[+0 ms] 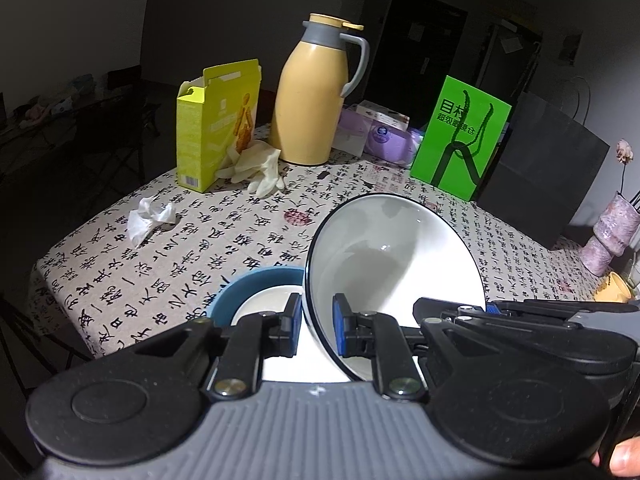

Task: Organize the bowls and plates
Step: 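Lower the held white bowl into the blue bowl with both tools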

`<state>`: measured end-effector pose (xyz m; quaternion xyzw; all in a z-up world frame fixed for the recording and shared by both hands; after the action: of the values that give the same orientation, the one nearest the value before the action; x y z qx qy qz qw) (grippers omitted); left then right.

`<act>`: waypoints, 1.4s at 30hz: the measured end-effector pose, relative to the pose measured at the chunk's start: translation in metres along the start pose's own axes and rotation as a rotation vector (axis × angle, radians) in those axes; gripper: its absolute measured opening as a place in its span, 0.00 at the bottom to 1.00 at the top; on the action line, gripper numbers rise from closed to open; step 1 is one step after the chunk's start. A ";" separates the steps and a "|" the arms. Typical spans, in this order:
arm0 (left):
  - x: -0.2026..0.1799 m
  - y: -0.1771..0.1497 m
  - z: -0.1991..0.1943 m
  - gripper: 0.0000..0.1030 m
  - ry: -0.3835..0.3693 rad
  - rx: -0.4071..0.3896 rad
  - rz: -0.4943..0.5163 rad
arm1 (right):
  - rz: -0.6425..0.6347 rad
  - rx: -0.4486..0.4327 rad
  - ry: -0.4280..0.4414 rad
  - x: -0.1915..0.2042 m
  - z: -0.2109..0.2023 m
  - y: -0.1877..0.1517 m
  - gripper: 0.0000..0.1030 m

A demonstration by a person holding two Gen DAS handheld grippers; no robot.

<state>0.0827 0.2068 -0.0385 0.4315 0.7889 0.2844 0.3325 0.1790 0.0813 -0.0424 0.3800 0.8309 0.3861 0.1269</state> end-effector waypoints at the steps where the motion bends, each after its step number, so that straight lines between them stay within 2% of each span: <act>1: 0.002 0.000 0.001 0.16 0.002 0.002 -0.002 | -0.002 0.002 0.002 0.001 0.001 0.000 0.13; 19: 0.032 -0.006 0.020 0.16 0.039 0.052 -0.031 | -0.039 0.062 0.012 0.024 0.035 0.003 0.12; 42: 0.044 -0.021 0.044 0.16 0.073 0.116 -0.037 | -0.097 0.134 -0.016 0.034 0.065 -0.005 0.12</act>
<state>0.0886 0.2422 -0.0935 0.4248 0.8234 0.2476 0.2832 0.1861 0.1390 -0.0871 0.3500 0.8712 0.3202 0.1264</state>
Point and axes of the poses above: each gripper's, at about its wrist camera, not at the fingertips, and z roughly the way its jaws point, x to its left, y to its top, the point moved 3 cm from there along z, roughly the way its jaws point, and after that the axes turned 5 degrees about -z, right-handed, at the moved point
